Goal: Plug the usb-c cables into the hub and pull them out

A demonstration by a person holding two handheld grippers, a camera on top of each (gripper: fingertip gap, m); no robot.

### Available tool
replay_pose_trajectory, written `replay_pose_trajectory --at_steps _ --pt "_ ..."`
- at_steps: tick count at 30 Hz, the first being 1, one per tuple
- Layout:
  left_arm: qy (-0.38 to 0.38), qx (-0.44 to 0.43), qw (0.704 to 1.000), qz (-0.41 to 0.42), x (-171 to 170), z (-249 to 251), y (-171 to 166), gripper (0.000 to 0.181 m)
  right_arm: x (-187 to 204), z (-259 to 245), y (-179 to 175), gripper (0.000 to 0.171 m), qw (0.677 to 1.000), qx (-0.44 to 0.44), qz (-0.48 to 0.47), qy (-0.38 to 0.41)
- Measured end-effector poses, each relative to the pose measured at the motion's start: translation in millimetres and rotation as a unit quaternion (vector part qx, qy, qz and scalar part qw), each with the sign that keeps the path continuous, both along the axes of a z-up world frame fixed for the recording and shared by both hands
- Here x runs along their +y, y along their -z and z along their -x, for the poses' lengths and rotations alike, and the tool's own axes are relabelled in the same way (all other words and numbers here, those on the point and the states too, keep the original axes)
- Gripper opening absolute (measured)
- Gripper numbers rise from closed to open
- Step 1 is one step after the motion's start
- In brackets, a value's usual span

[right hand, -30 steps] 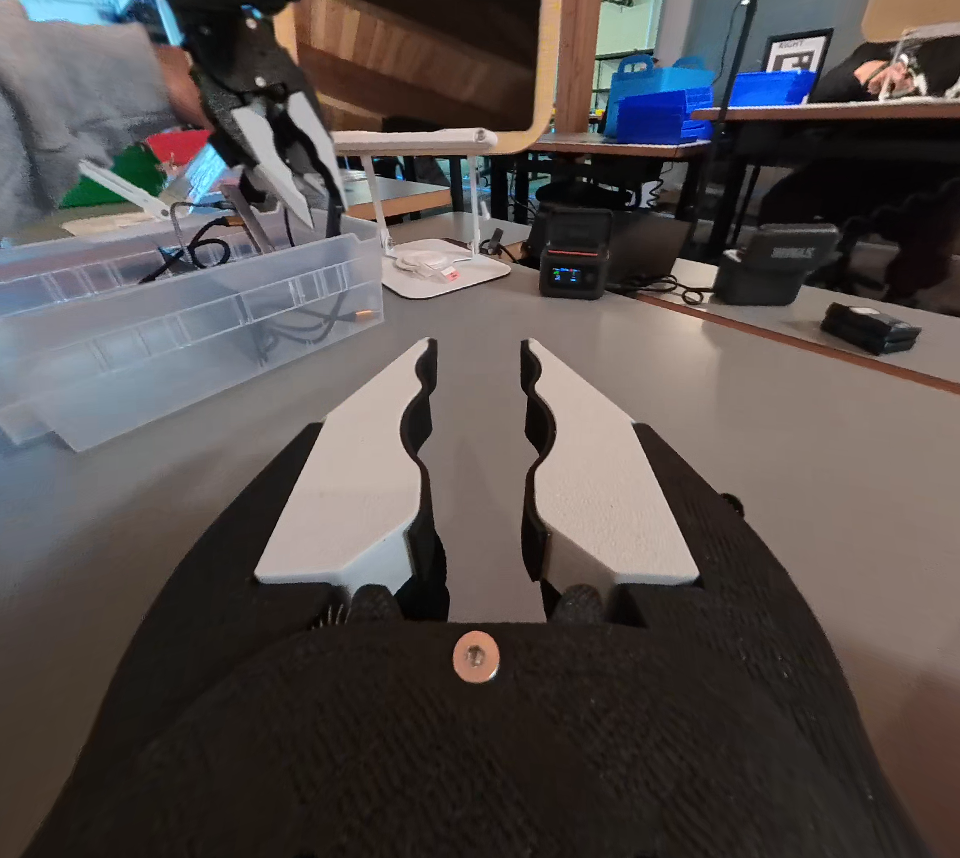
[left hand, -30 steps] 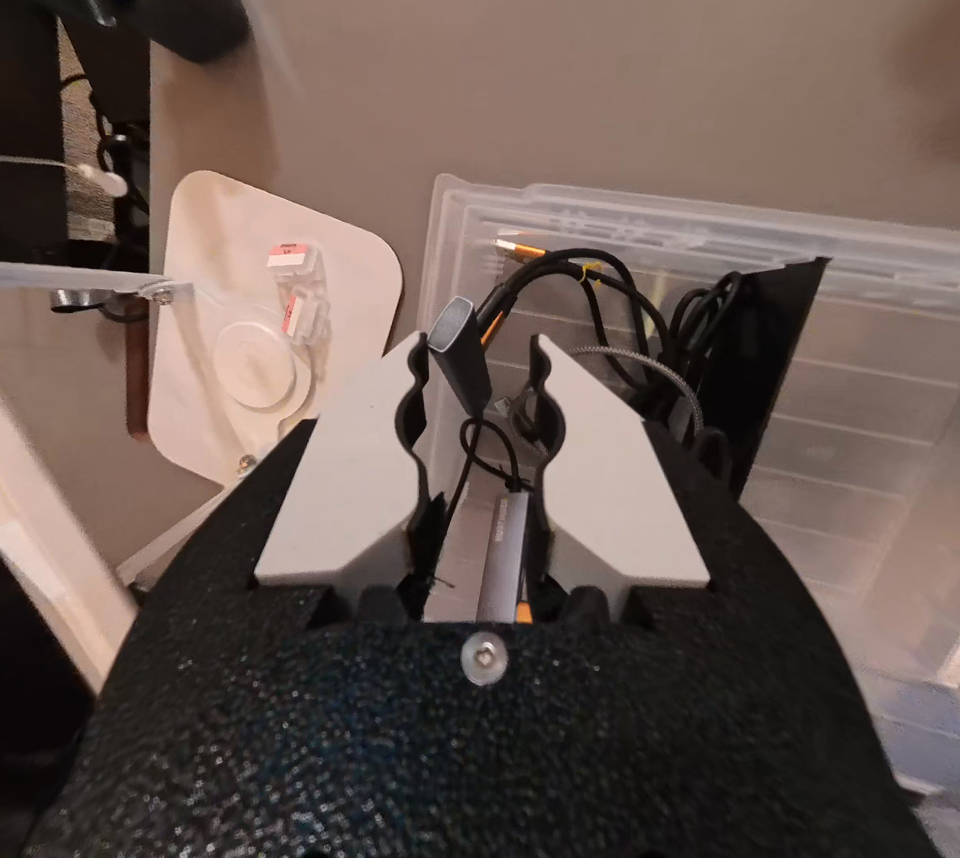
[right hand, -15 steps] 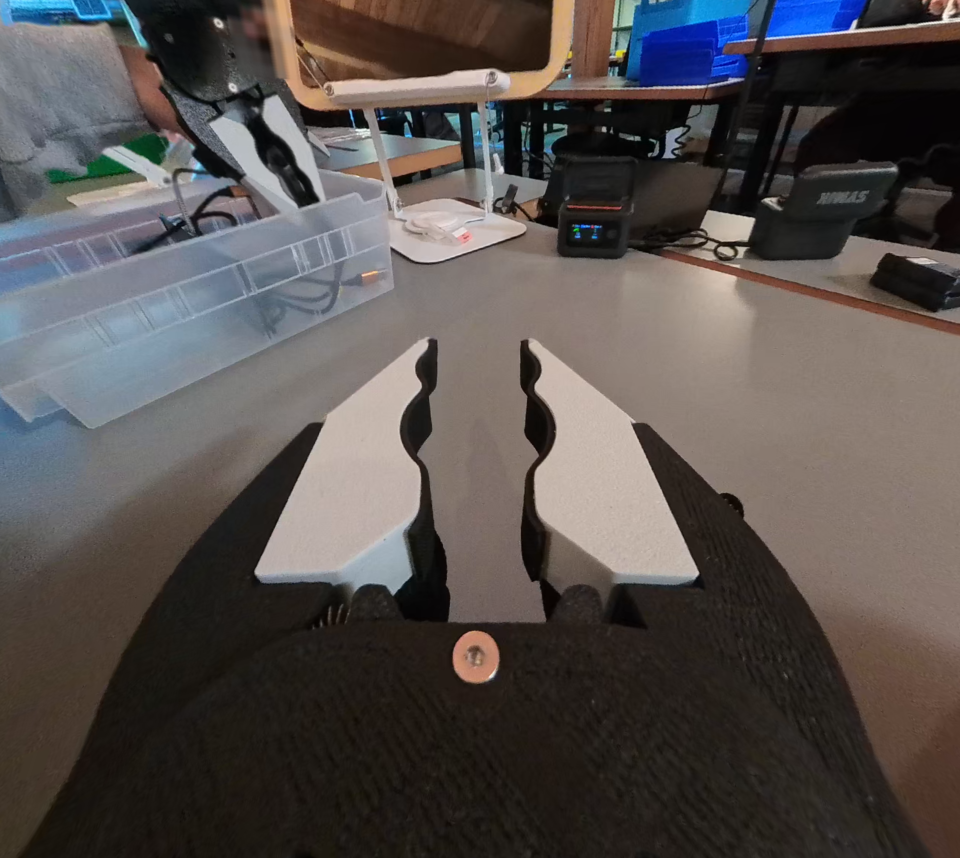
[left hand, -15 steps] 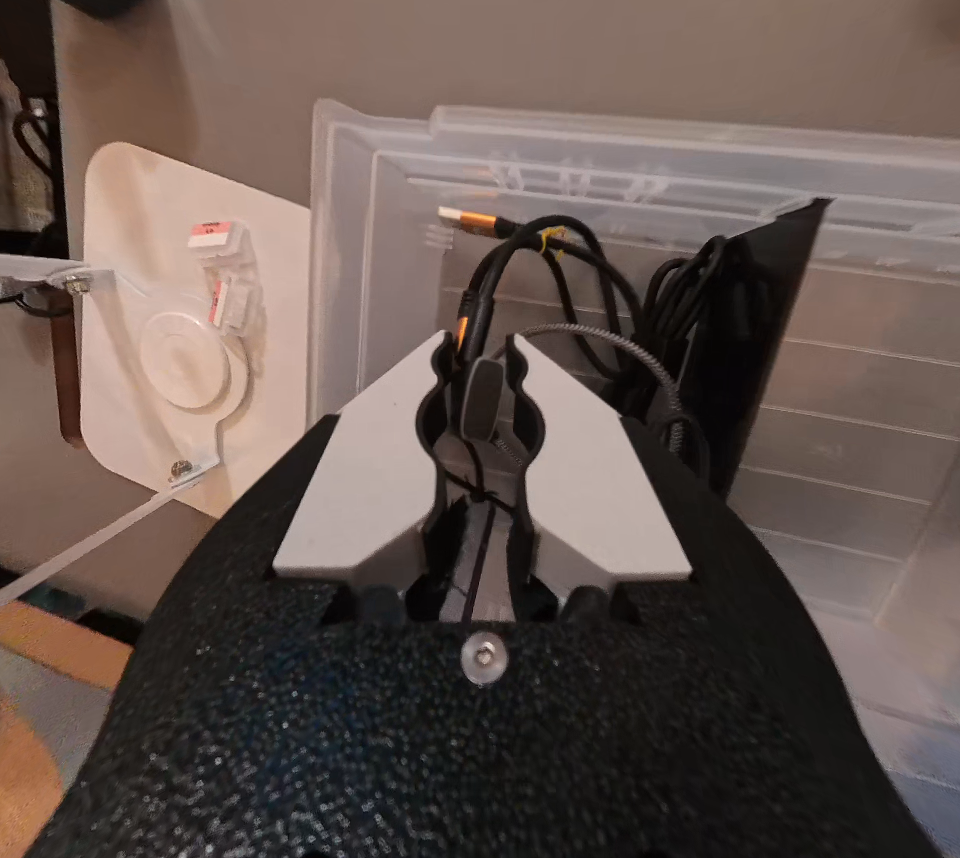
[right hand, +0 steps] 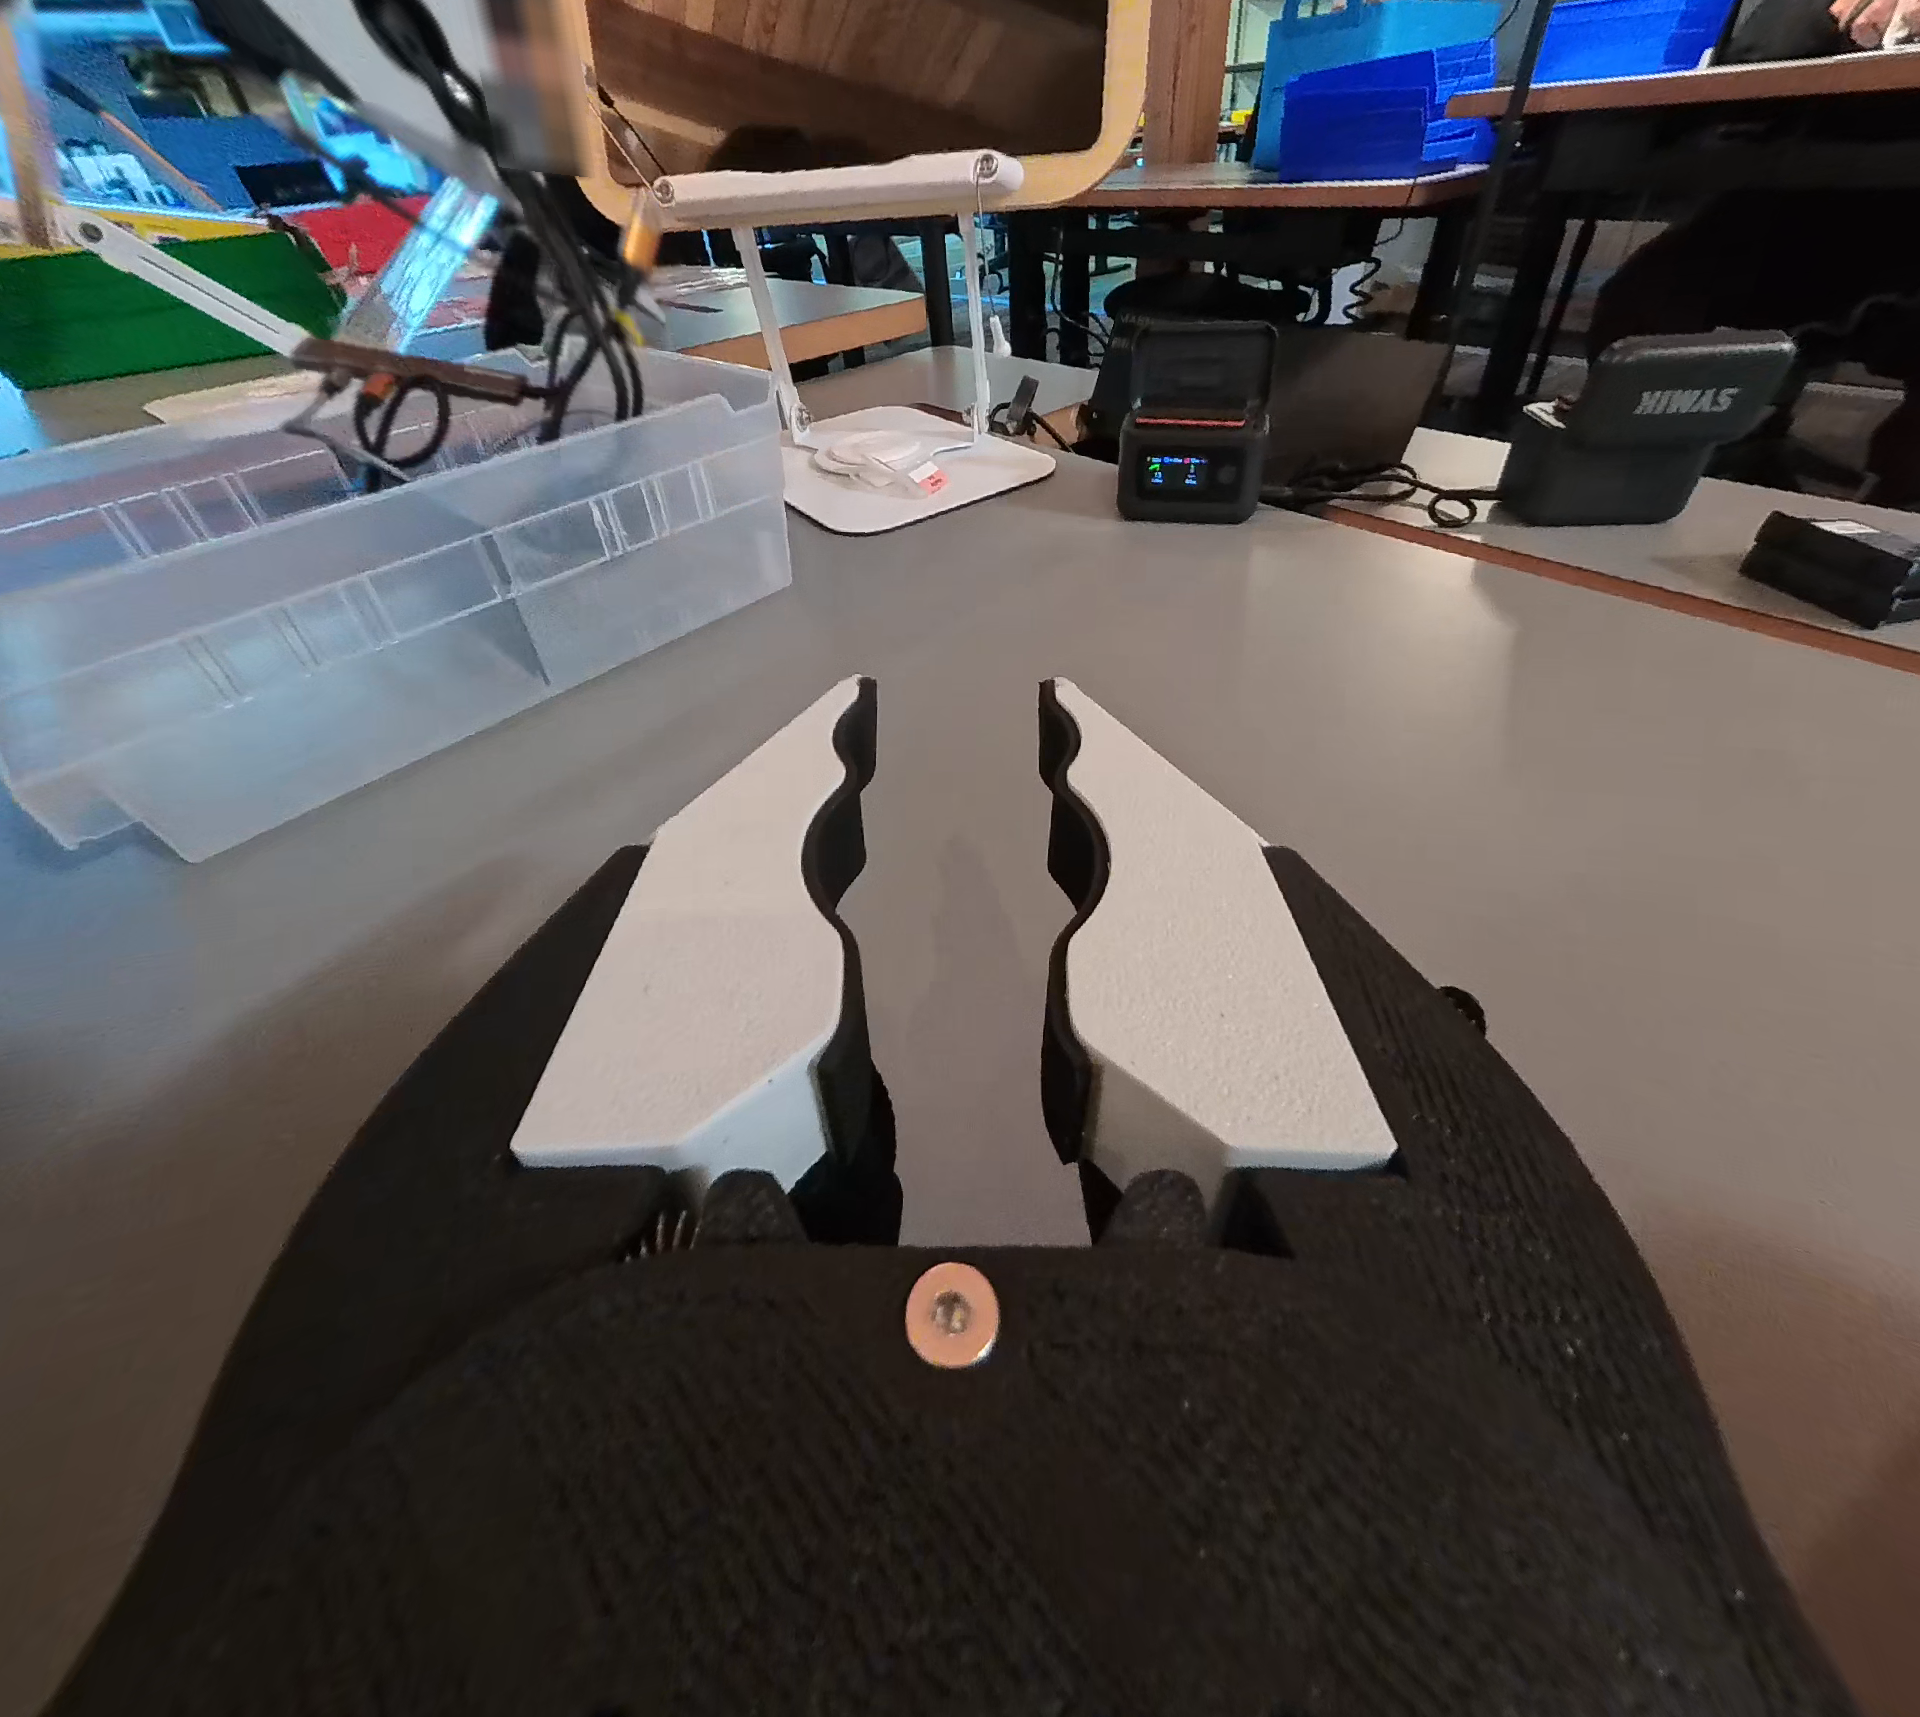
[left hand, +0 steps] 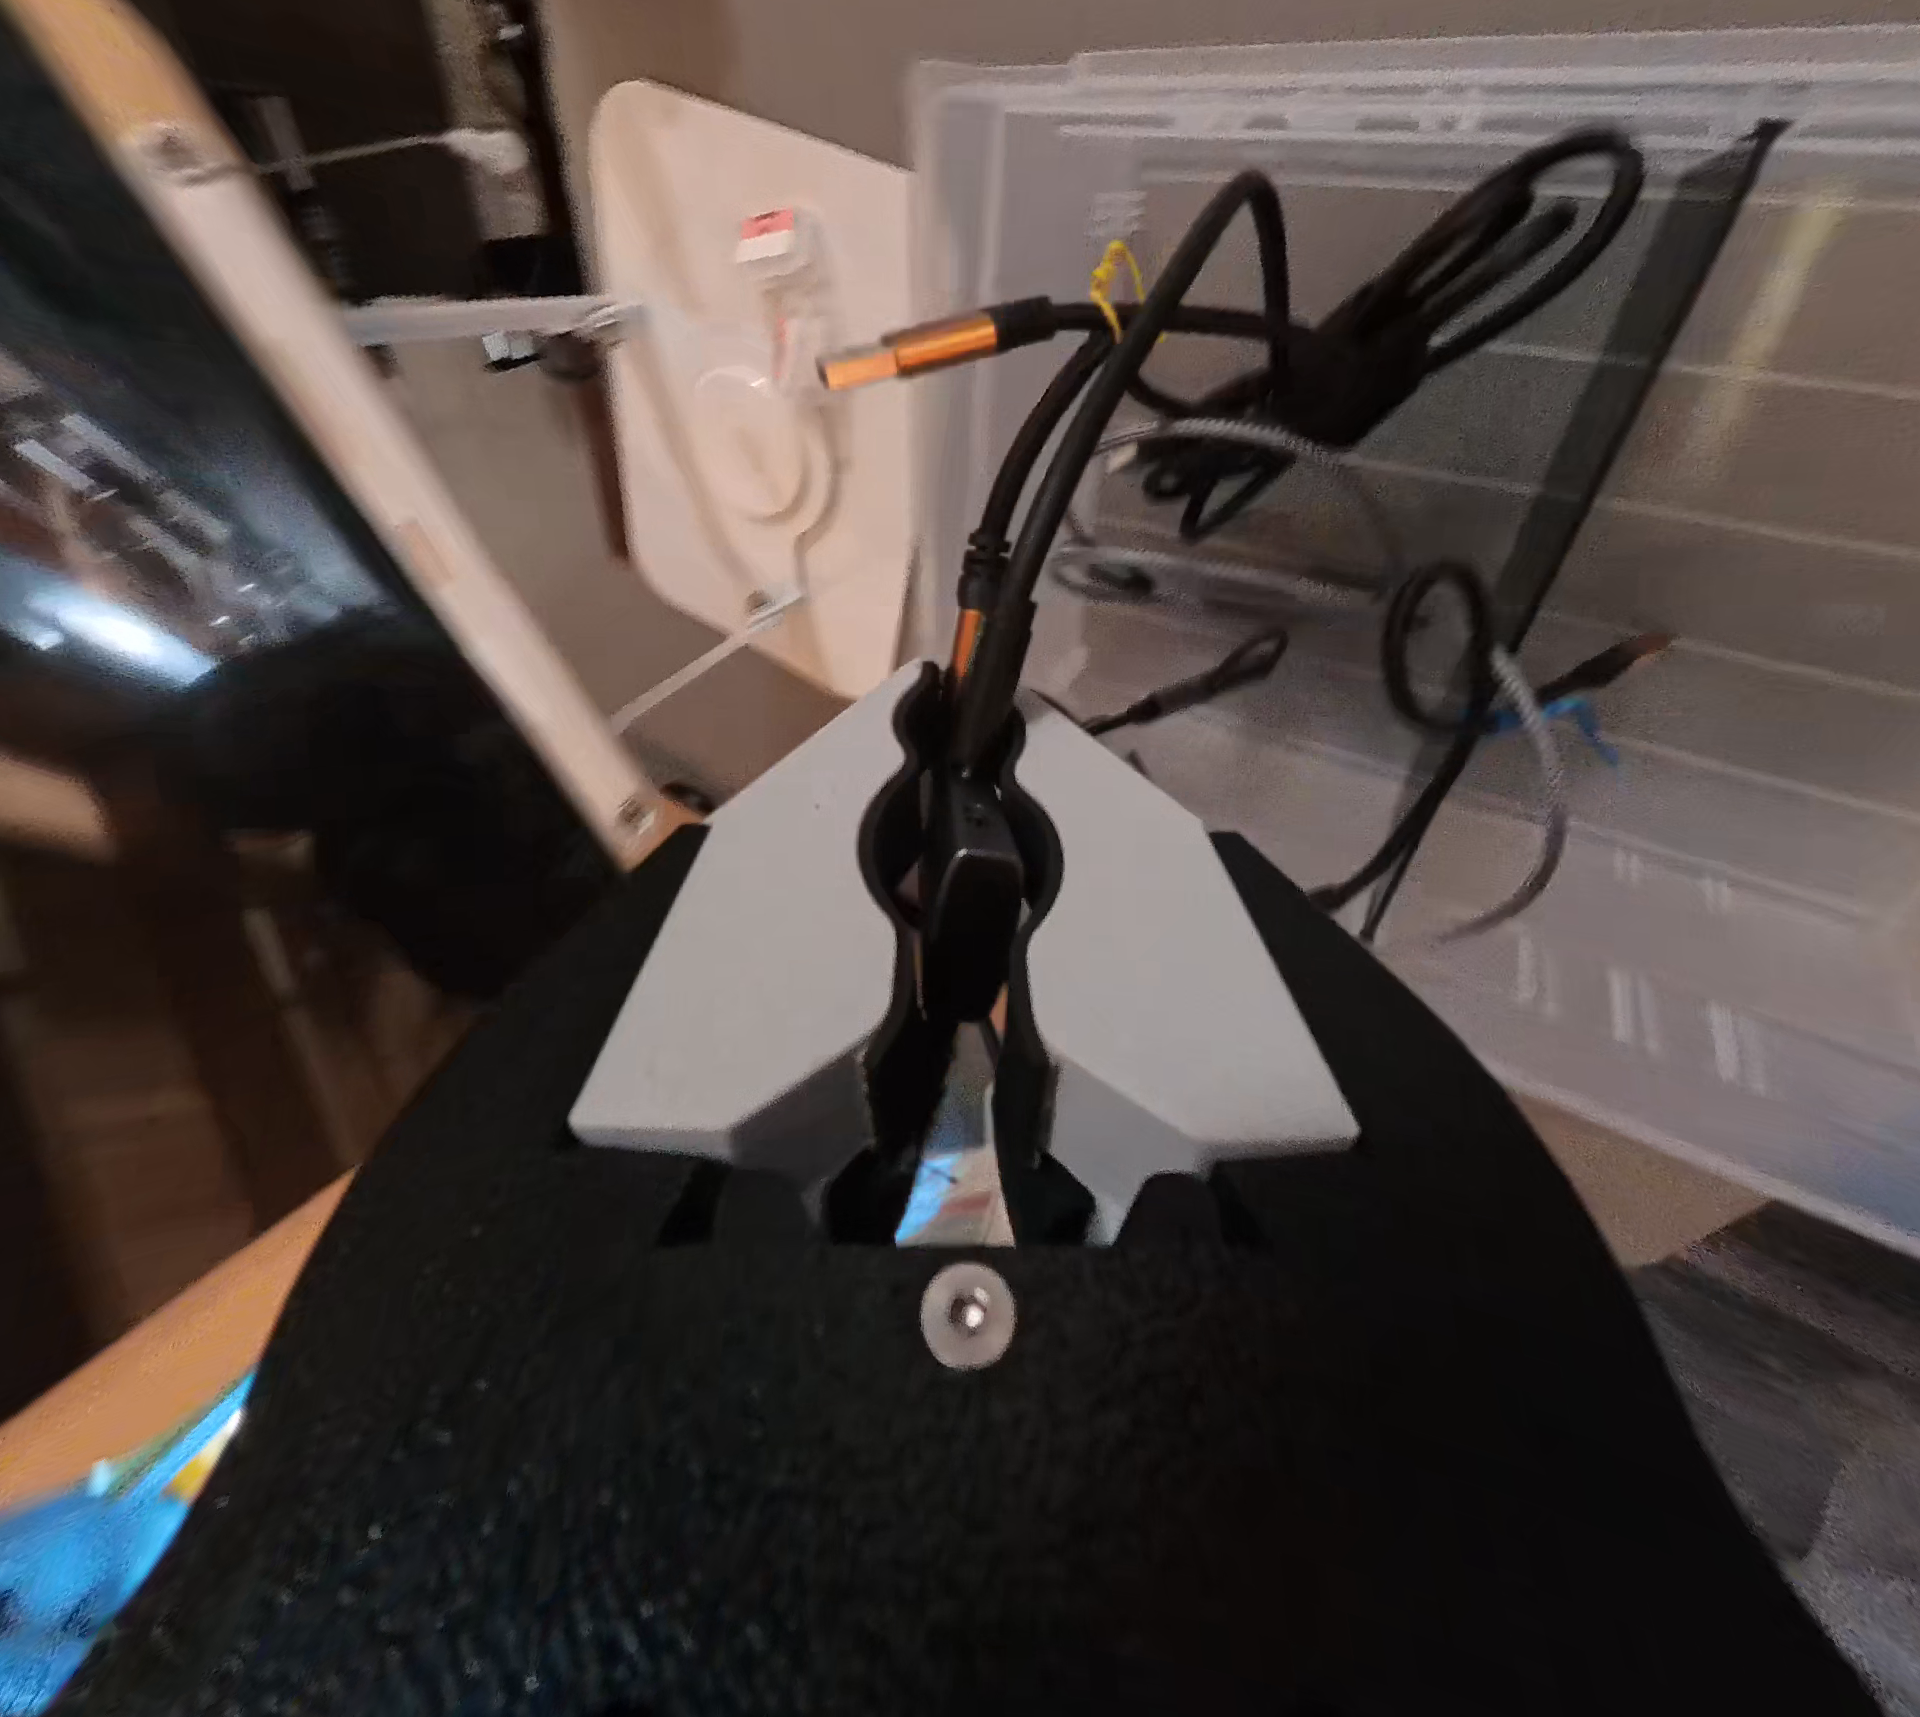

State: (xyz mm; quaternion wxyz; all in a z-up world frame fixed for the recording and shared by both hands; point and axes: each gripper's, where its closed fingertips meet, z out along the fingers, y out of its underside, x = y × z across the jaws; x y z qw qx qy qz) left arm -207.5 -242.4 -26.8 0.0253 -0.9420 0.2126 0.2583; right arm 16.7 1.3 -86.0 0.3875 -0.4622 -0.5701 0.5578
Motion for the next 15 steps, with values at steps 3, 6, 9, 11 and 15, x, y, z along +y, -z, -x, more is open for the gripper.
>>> replay_pose_trajectory --at_steps 3,6,9,11,15 --pt "-0.010 0.053 0.998 -0.029 -3 4 -49 0.005 -2 -1 -2 0.030 1.000 0.004 0.000 -0.003" --pt "-0.017 0.118 0.989 -0.083 -3 12 -101 0.005 -4 -2 -5 0.030 1.000 0.008 -0.002 -0.005" --pt "-0.020 0.203 0.963 -0.176 4 15 -162 0.005 -4 -3 -8 0.030 1.000 0.013 -0.002 -0.003" --pt "-0.008 0.237 0.939 -0.250 16 5 -197 0.006 -1 -4 -11 0.030 1.000 0.019 -0.003 0.006" --pt "0.034 0.265 0.891 -0.368 57 -34 -228 0.006 8 -8 -22 0.030 0.998 0.049 -0.014 0.035"
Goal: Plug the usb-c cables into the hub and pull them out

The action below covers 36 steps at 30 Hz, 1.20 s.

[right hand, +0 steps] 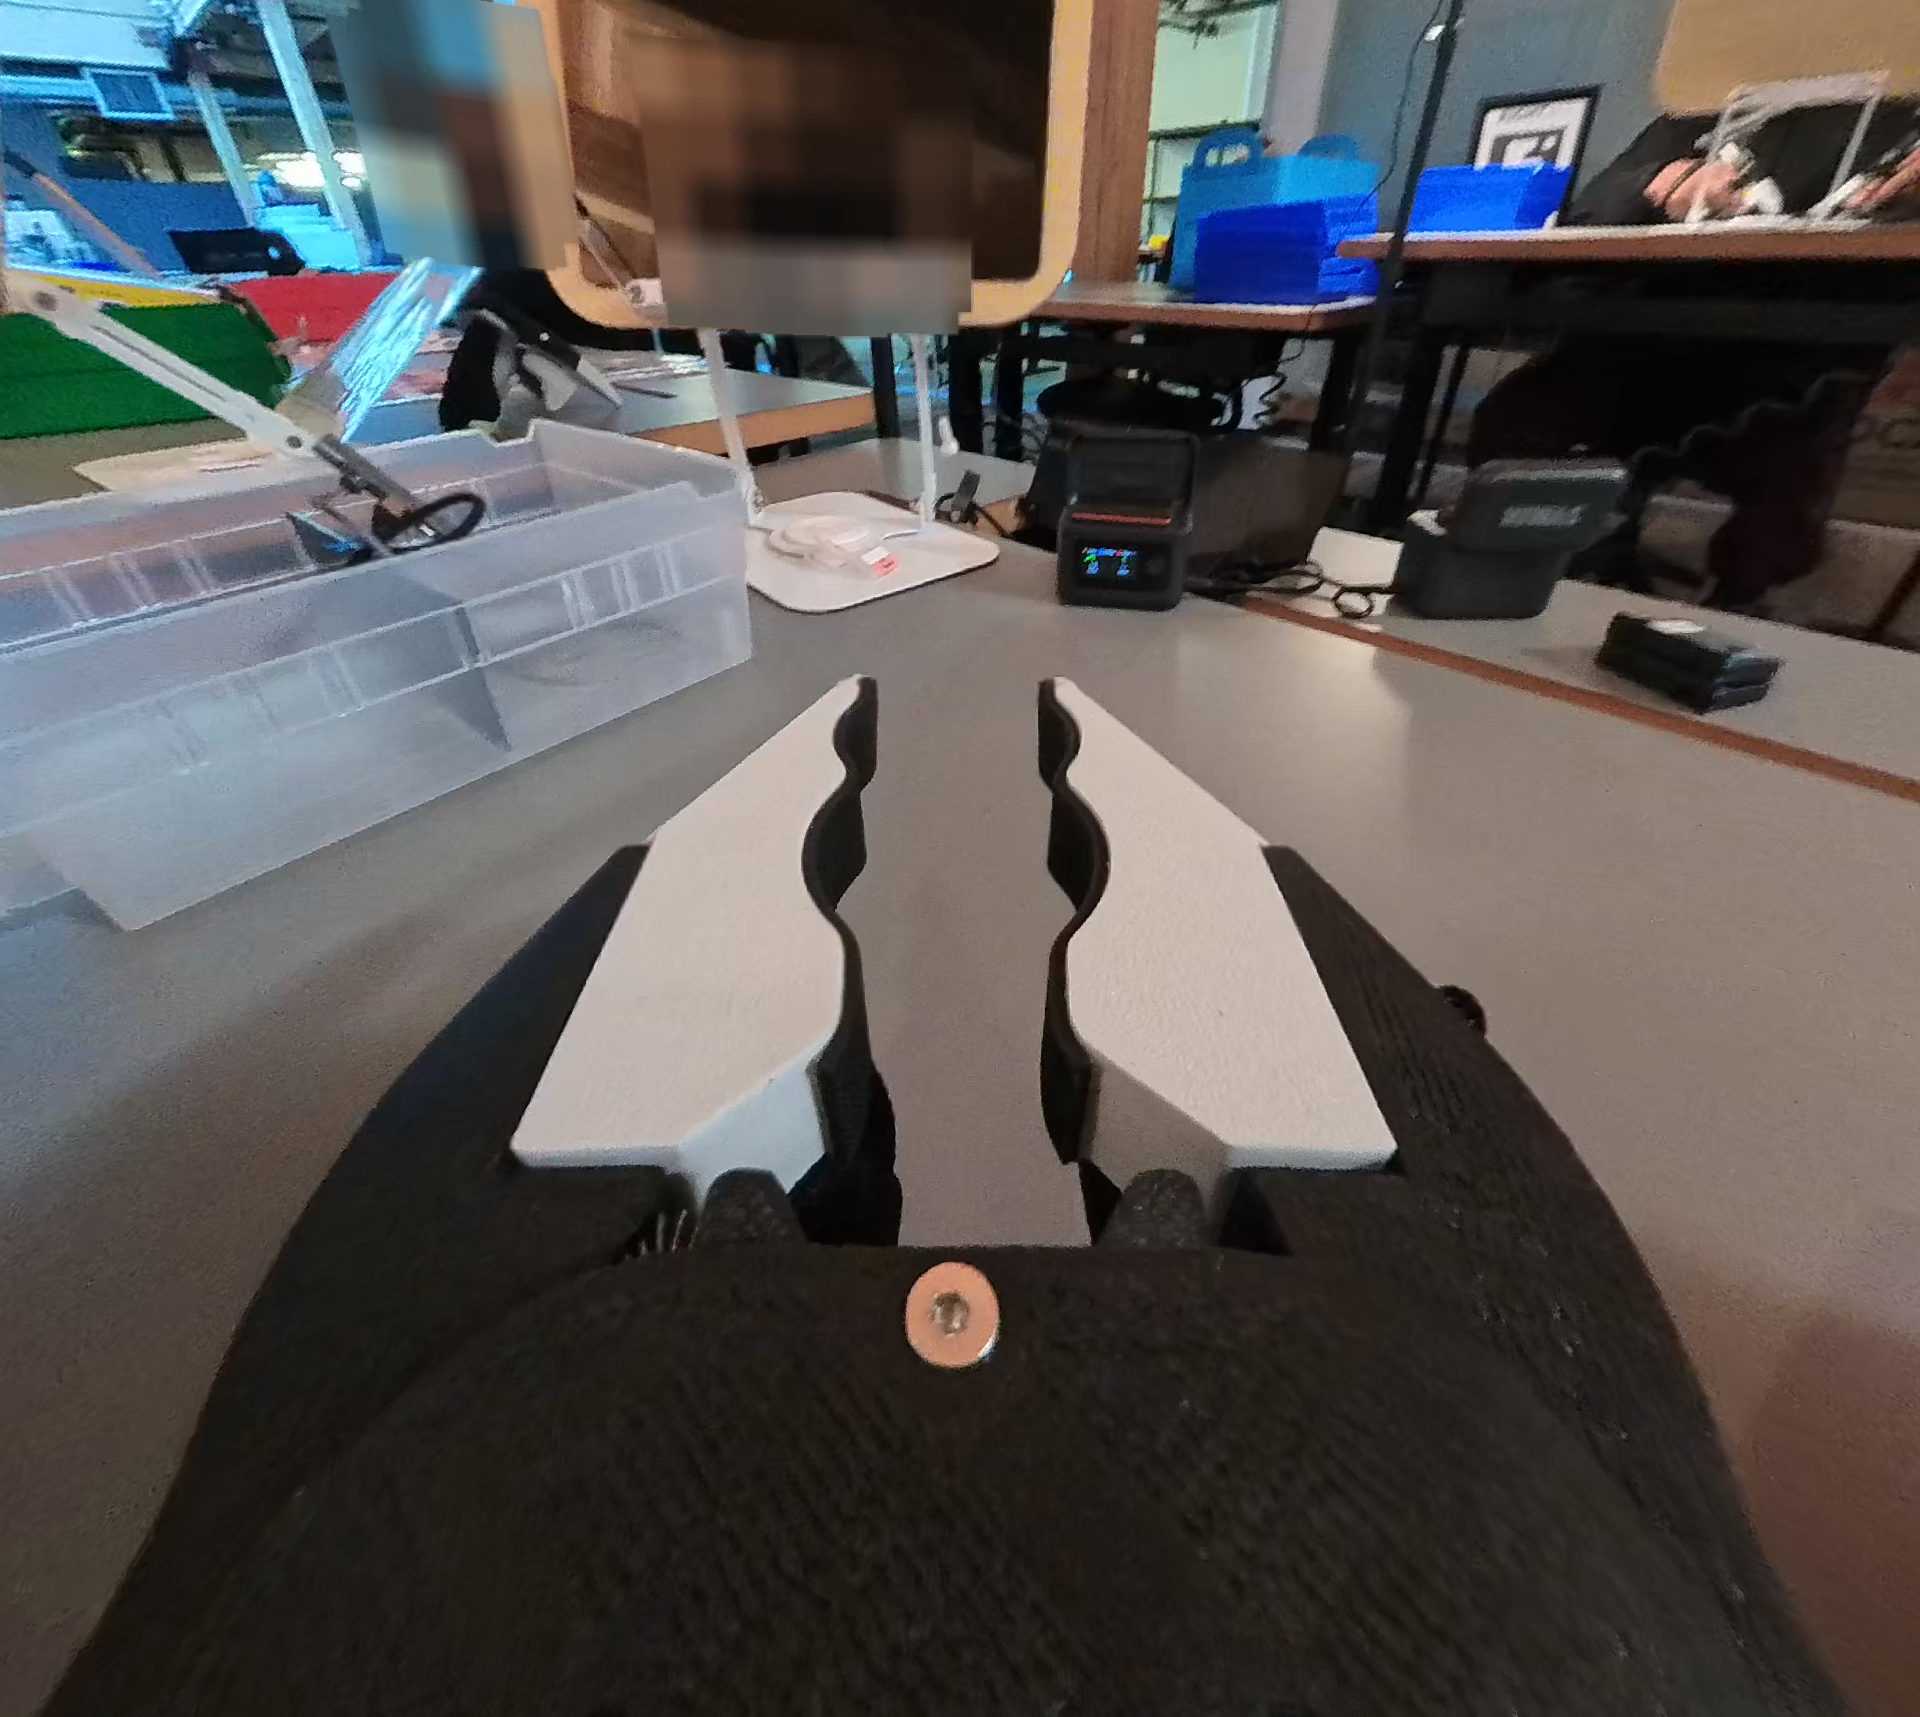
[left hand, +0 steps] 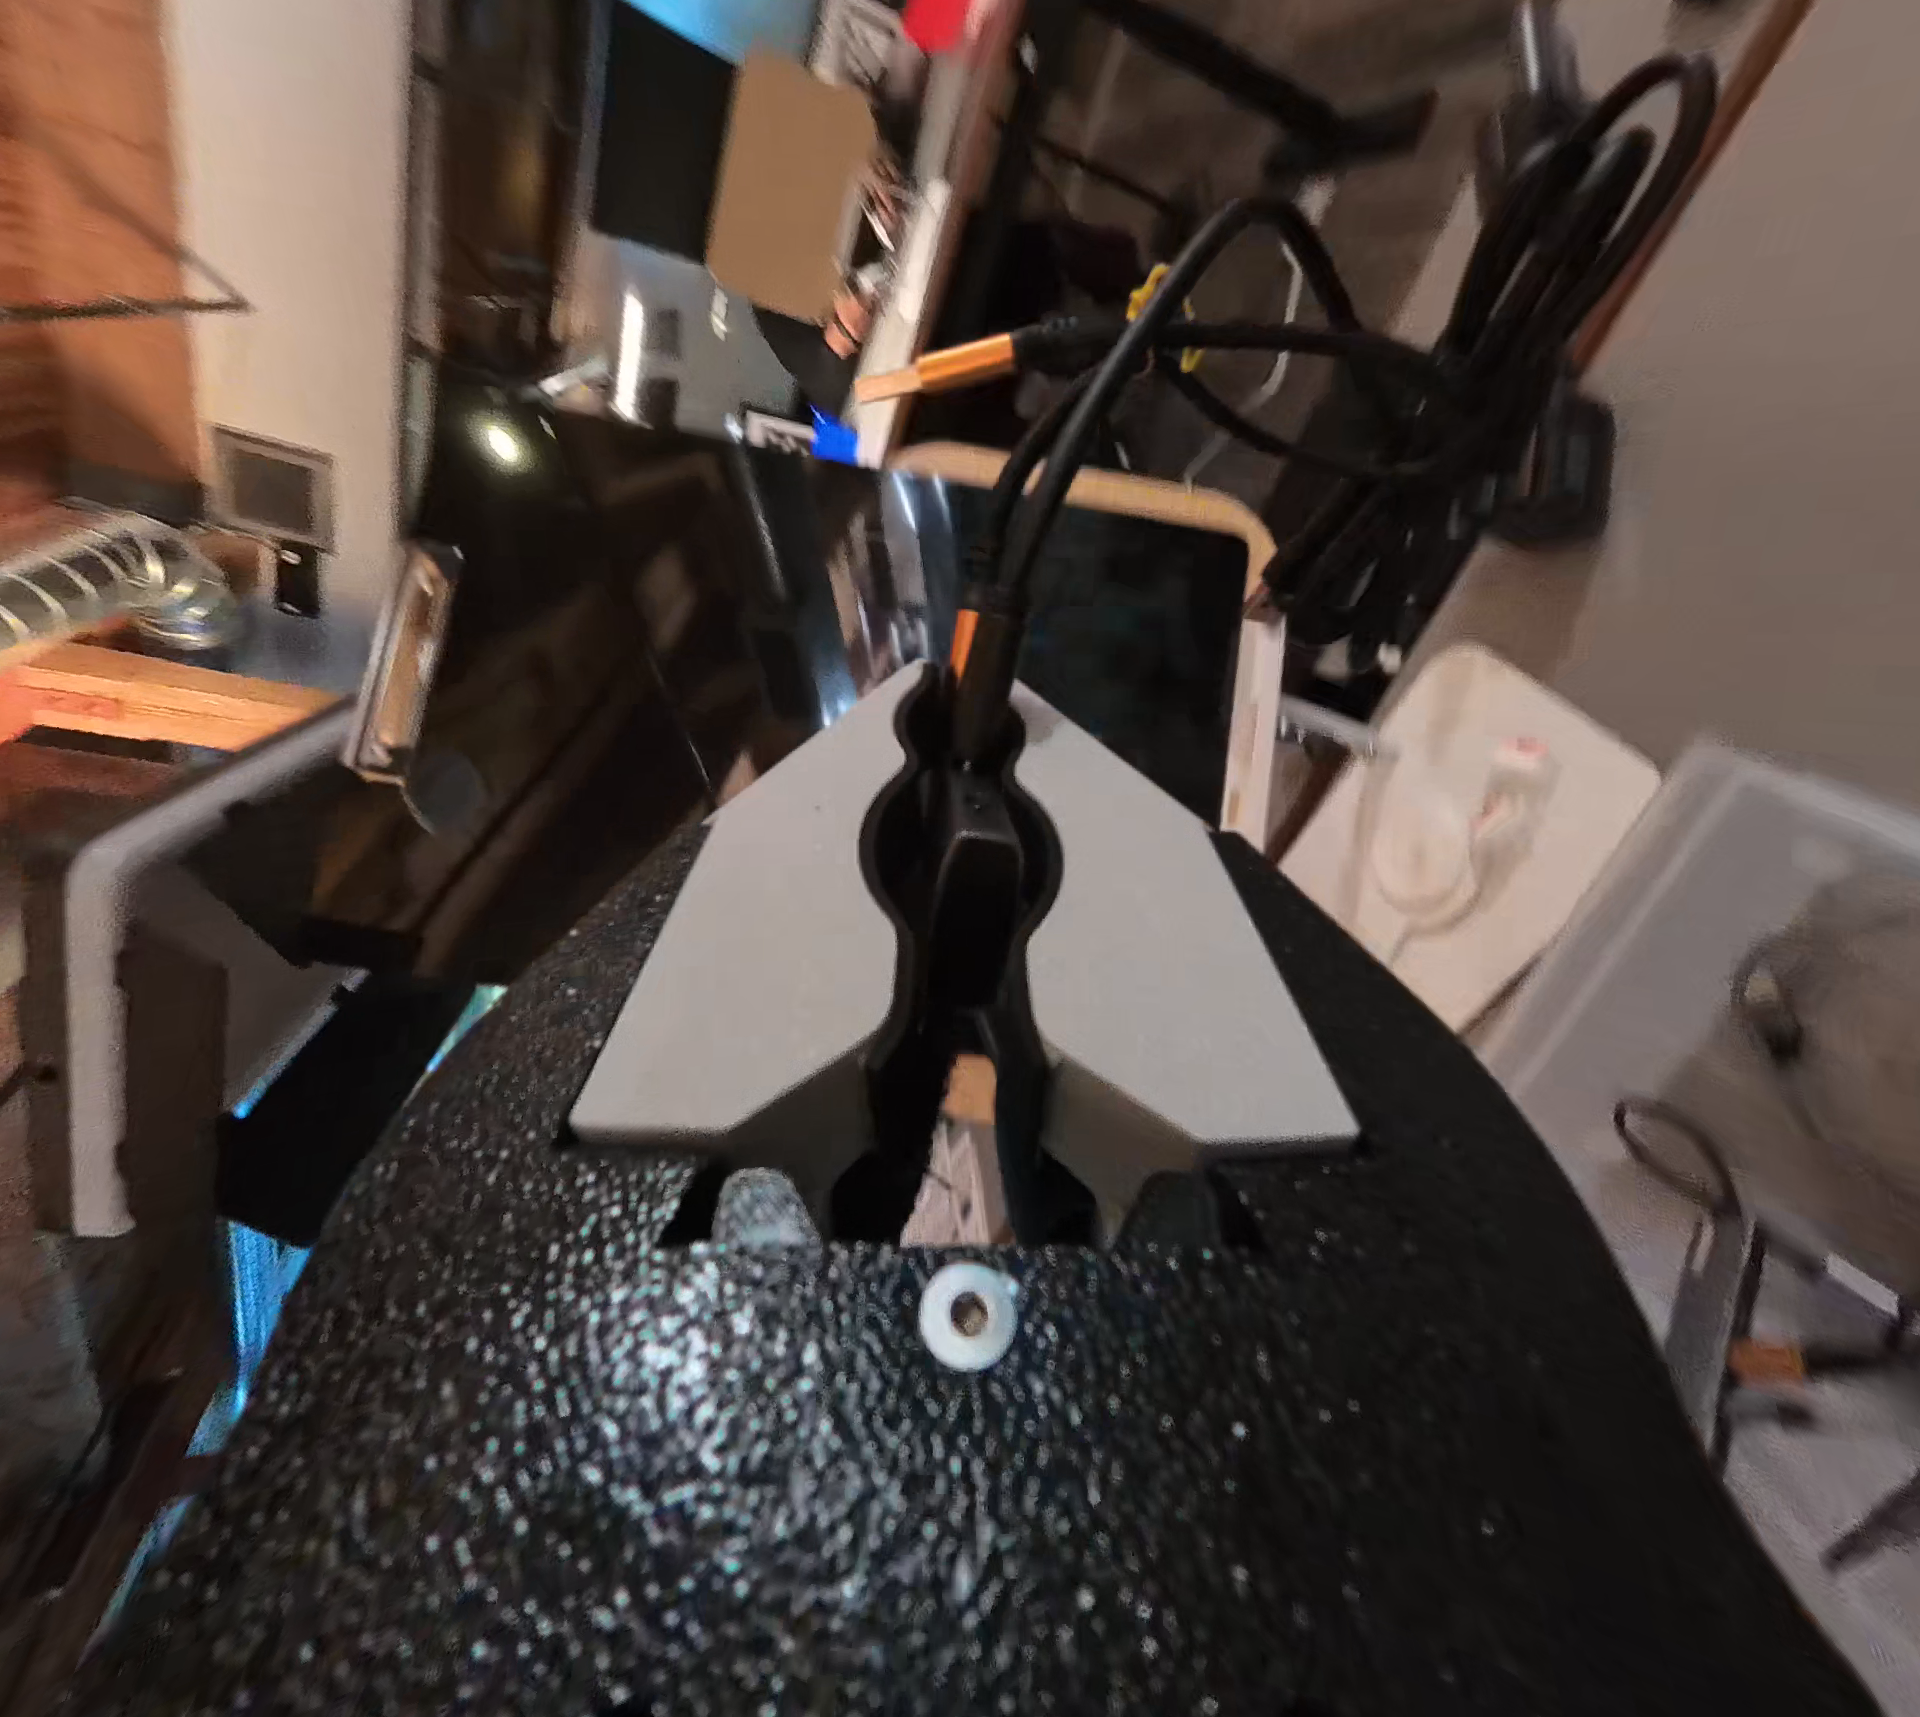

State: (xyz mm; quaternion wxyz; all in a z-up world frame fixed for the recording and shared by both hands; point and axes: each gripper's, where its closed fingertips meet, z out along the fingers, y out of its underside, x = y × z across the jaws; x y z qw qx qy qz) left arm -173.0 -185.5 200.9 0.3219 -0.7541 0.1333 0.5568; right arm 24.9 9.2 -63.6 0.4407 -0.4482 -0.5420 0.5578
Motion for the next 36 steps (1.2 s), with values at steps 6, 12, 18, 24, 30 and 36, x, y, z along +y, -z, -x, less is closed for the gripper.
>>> replay_pose_trajectory --at_steps 6,12,18,24,30,36 --pt "0.025 0.103 0.994 -0.015 48 -83 58 0.006 6 -18 -33 0.031 0.994 0.084 -0.051 0.041" --pt "0.056 0.057 0.997 -0.010 112 -151 161 0.005 -13 -48 -66 0.035 0.965 0.186 -0.180 0.037" --pt "0.127 0.013 0.991 0.038 163 -186 241 0.006 -26 -46 -35 0.040 0.920 0.136 -0.366 0.023" --pt "0.202 -0.046 0.976 0.066 187 -219 274 0.005 -16 -34 9 0.024 0.888 0.051 -0.457 0.015" --pt "0.228 -0.132 0.963 0.060 183 -228 285 0.010 -9 -36 9 0.005 0.885 0.042 -0.463 0.017" --pt "0.268 -0.132 0.954 0.027 160 -230 285 0.023 -7 -36 16 0.004 0.880 0.038 -0.474 0.006"
